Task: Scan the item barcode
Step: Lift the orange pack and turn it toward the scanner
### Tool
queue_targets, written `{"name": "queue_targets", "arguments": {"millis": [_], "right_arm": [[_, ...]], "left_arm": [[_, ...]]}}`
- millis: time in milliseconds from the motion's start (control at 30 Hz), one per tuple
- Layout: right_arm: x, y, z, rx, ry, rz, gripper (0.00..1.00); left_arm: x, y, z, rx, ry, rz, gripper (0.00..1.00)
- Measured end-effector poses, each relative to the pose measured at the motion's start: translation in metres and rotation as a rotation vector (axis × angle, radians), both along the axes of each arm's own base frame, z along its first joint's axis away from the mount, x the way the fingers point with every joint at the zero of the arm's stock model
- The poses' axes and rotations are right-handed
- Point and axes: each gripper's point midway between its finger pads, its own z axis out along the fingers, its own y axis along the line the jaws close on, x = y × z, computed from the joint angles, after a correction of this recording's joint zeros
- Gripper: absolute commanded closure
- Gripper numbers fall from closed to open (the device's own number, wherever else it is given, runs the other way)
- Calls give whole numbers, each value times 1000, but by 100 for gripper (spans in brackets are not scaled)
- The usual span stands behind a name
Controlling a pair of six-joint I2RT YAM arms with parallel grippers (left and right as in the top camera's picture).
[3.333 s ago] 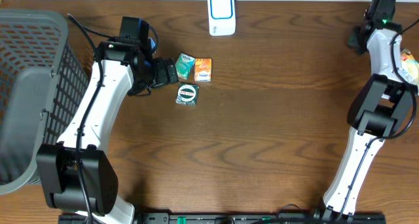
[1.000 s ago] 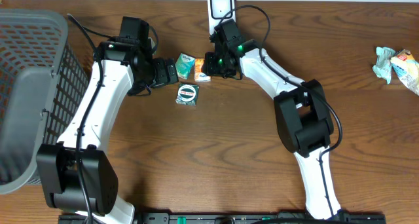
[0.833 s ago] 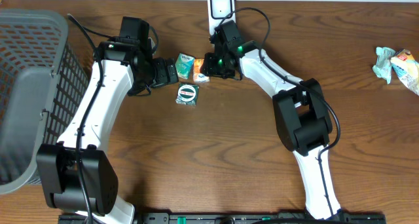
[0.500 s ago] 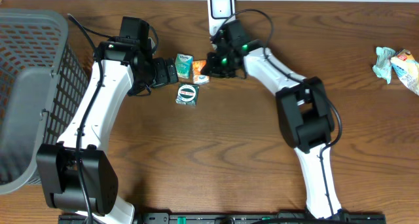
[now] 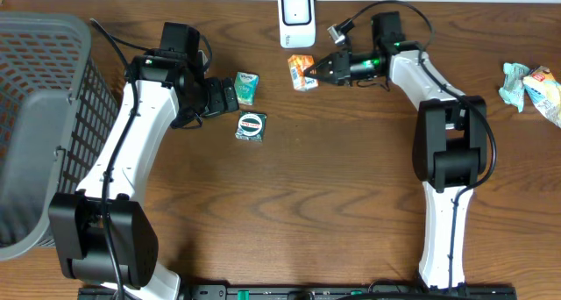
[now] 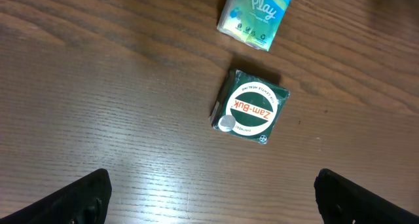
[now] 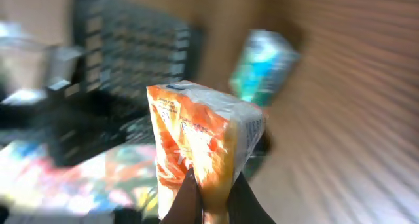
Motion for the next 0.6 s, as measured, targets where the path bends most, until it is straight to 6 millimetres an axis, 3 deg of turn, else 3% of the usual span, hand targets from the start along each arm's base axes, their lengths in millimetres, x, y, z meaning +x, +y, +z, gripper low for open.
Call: {"name": "queue_targets", "arguments": {"millis": [200,600], "right_arm": [[-10,2,18,110,-52,62,99],[-14,7,25,151,-89,93,99]], "left_arm": [[0,0,0,0,0,0,2],[0,0,0,0,1,0,2]]}}
